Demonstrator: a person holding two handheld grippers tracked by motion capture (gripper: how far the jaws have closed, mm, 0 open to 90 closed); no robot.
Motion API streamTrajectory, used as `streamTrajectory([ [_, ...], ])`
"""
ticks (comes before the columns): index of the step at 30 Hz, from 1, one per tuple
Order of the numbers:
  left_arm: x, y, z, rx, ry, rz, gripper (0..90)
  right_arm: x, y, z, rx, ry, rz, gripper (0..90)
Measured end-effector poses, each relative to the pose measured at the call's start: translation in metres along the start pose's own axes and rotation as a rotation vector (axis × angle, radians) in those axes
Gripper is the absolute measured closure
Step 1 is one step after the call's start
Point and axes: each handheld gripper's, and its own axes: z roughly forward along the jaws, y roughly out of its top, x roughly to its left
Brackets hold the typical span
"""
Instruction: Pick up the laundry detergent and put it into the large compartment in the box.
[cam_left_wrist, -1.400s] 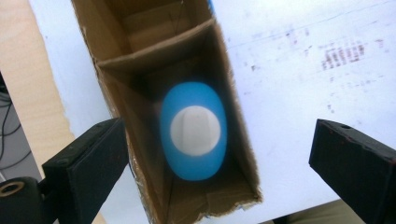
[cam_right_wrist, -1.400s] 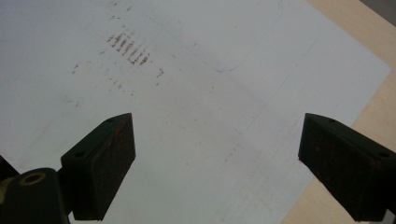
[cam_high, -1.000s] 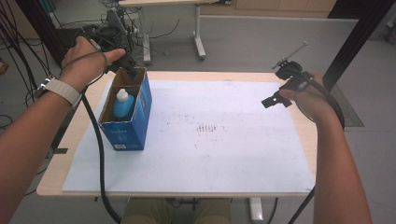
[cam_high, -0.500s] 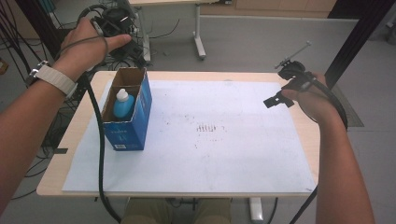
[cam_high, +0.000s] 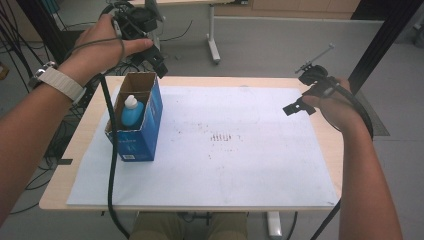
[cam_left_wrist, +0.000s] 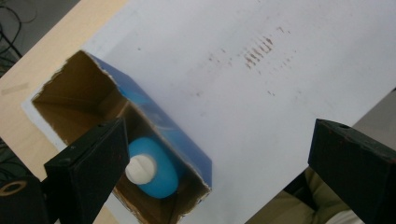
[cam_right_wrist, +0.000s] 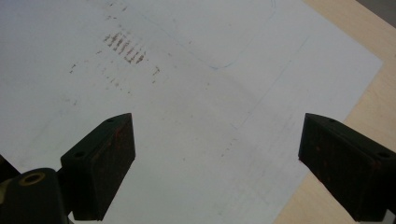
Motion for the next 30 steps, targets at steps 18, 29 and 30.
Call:
streamTrajectory([
  [18, -0.03, 0.022, 0.024, 0.065, -0.068, 0.227, 6.2, -0.001, -0.002, 0.002, -0.002, 0.006, 0.005, 10.8],
  [29, -0.049, 0.027, 0.038, 0.067, -0.095, 0.323, 6.4, -0.002, -0.002, 0.002, -0.005, 0.004, 0.007, 10.6],
  [30, -0.05, 0.028, 0.04, 0.069, -0.104, 0.329, 6.3, -0.001, -0.002, 0.002, -0.005, 0.004, 0.008, 10.6],
])
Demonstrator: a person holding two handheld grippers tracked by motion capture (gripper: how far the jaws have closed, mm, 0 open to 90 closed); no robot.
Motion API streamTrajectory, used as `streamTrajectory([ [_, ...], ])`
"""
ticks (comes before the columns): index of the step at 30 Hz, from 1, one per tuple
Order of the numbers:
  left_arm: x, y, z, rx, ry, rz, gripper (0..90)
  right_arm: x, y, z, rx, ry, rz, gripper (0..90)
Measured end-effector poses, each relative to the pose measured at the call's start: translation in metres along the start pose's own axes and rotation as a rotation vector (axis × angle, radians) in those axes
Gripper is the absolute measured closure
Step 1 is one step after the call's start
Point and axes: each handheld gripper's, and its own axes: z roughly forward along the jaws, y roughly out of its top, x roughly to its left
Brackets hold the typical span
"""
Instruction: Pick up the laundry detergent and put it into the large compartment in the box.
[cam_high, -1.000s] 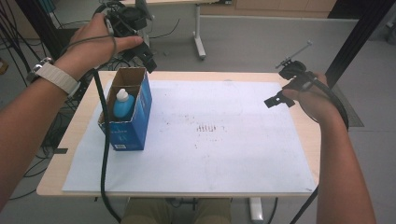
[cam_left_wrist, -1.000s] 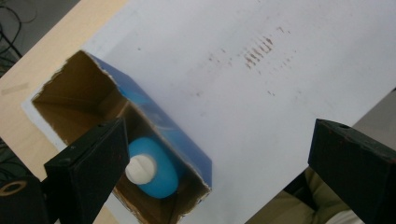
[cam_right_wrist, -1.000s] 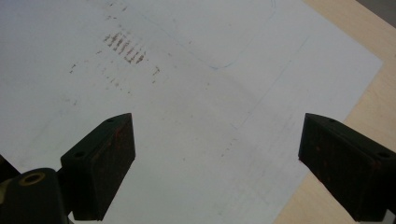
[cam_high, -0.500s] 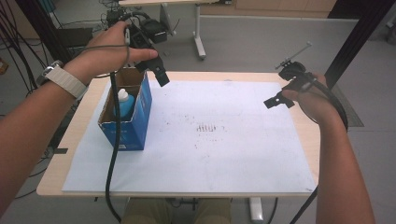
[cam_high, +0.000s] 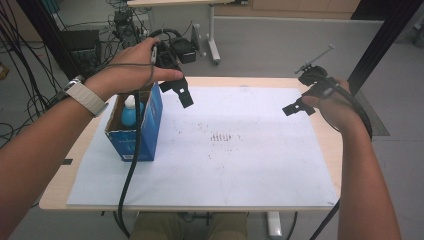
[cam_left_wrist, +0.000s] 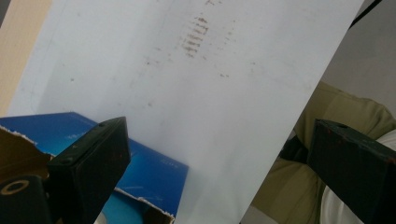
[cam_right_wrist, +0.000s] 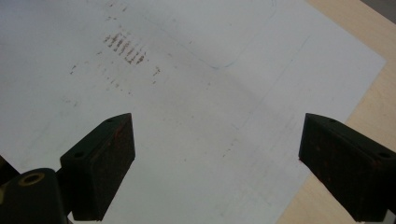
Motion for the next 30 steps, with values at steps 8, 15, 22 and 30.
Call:
streamTrajectory([
  [8, -0.007, 0.008, 0.017, 0.039, -0.035, 0.068, 6.3, 0.0, 0.001, 0.002, 0.0, 0.003, -0.001, 10.6],
  [15, -0.015, 0.012, 0.029, 0.052, -0.064, 0.123, 6.4, 0.001, 0.003, 0.004, -0.001, 0.005, -0.003, 10.6],
  [22, -0.028, 0.019, 0.041, 0.071, -0.081, 0.183, 6.4, 0.002, 0.003, 0.006, 0.002, 0.006, -0.003, 10.6],
  [30, -0.036, 0.027, 0.048, 0.09, -0.08, 0.215, 6.4, 0.002, 0.003, 0.006, 0.001, 0.009, -0.002, 10.6],
])
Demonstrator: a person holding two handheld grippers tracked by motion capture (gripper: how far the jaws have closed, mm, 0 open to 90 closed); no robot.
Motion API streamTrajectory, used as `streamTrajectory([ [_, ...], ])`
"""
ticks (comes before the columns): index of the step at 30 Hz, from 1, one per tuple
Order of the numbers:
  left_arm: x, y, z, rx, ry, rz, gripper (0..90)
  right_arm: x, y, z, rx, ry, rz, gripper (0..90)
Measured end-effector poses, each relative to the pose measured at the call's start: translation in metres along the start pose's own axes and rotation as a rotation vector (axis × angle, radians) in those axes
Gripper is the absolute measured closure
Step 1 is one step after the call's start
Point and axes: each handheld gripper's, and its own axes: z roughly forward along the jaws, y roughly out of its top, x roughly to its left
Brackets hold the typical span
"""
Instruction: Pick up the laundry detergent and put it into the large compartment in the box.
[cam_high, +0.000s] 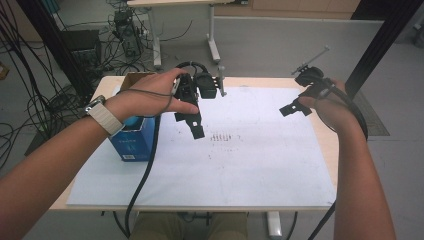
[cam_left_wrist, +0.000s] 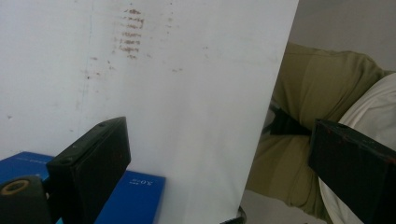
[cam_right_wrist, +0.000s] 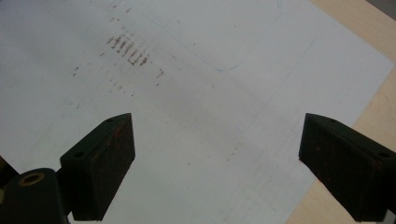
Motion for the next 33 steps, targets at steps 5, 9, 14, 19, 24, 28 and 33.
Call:
streamTrajectory([
  [5, -0.0003, -0.0003, 0.0013, -0.01, -0.005, 0.008, 6.3, -0.0004, -0.0023, -0.0004, -0.001, 0.0, 0.004, 10.6],
  [9, -0.0003, 0.0008, 0.0025, -0.007, -0.005, 0.006, 6.3, -0.0007, -0.0033, -0.0006, 0.0, 0.001, 0.007, 10.5],
  [14, -0.0007, 0.001, 0.0004, -0.01, -0.004, 0.01, 6.3, -0.0012, -0.0037, -0.0025, -0.001, -0.001, 0.009, 10.6],
  [19, -0.0035, 0.0035, 0.0003, -0.007, -0.005, 0.019, 6.3, -0.0005, -0.0051, -0.0052, -0.006, -0.004, 0.008, 10.6],
  [24, -0.0051, 0.0044, 0.001, -0.01, -0.007, 0.023, 6.3, -0.0018, -0.0071, -0.0051, -0.002, -0.003, 0.01, 10.6],
  [28, -0.0071, 0.0056, 0.002, -0.005, -0.01, 0.028, 6.3, -0.0012, -0.0089, -0.0062, -0.004, -0.004, 0.01, 10.6],
  [33, -0.0076, 0.0045, 0.0032, -0.007, -0.009, 0.02, 6.3, -0.0003, -0.0095, -0.0071, -0.003, -0.005, 0.014, 10.5],
])
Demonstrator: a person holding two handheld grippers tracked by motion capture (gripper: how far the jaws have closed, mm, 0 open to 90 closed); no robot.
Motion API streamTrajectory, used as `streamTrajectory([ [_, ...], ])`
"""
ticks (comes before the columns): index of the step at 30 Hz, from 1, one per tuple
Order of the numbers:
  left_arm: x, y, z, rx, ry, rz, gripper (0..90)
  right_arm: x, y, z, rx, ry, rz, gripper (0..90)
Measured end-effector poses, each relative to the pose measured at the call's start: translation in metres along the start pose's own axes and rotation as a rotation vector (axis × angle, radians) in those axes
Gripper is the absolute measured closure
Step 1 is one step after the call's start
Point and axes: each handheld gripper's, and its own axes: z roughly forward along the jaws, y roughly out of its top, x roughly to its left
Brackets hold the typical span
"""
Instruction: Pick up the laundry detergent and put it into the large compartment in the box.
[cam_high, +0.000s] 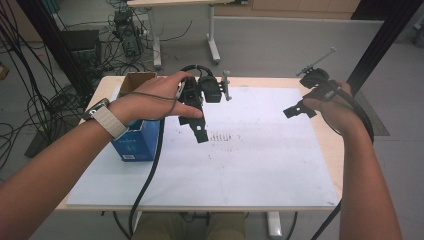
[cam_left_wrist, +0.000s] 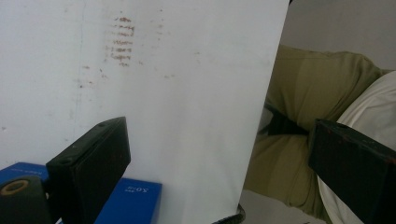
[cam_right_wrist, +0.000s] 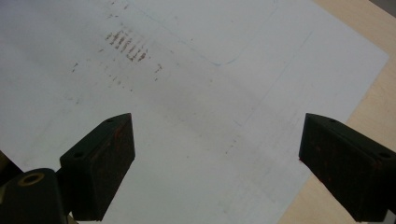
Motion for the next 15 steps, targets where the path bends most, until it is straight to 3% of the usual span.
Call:
streamTrajectory([
  [15, 0.0043, -0.0003, 0.0027, 0.007, -0.002, -0.005, 6.3, -0.0015, 0.0041, 0.0027, 0.0, 0.004, -0.009, 10.5],
])
